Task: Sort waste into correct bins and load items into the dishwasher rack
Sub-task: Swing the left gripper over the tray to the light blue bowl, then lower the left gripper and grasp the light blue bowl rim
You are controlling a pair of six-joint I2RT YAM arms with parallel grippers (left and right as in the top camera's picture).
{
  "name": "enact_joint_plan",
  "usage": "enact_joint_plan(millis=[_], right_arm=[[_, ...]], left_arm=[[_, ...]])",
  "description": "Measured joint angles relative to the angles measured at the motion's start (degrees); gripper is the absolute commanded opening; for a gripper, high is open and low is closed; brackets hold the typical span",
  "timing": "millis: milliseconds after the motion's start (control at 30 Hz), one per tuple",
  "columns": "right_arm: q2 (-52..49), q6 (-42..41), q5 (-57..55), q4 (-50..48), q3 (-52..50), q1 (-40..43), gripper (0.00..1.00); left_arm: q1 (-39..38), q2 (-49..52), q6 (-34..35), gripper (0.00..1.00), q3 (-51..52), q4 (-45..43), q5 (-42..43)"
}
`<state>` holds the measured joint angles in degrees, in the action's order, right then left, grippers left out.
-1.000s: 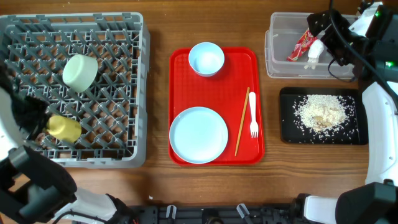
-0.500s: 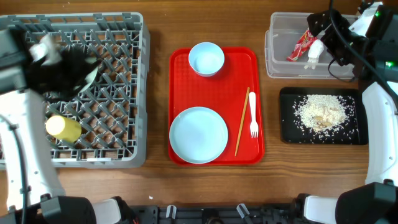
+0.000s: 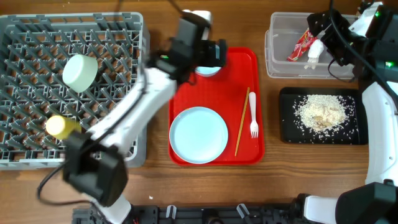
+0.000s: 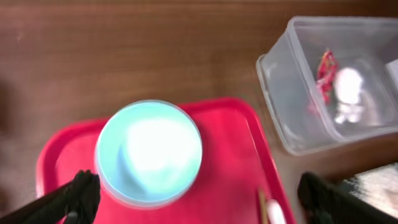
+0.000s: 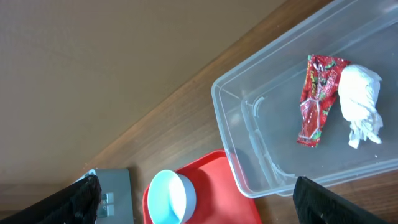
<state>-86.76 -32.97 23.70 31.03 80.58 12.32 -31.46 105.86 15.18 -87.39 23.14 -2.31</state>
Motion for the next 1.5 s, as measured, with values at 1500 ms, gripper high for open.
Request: enact_joint_plan(millis=[1500], right_arm=[[0.0, 0.0, 0.0, 0.1, 0.0, 0.0, 1.00]], left_arm=[[-3.1, 16.9, -9.6, 0.63, 0.0, 7.9, 3.9]])
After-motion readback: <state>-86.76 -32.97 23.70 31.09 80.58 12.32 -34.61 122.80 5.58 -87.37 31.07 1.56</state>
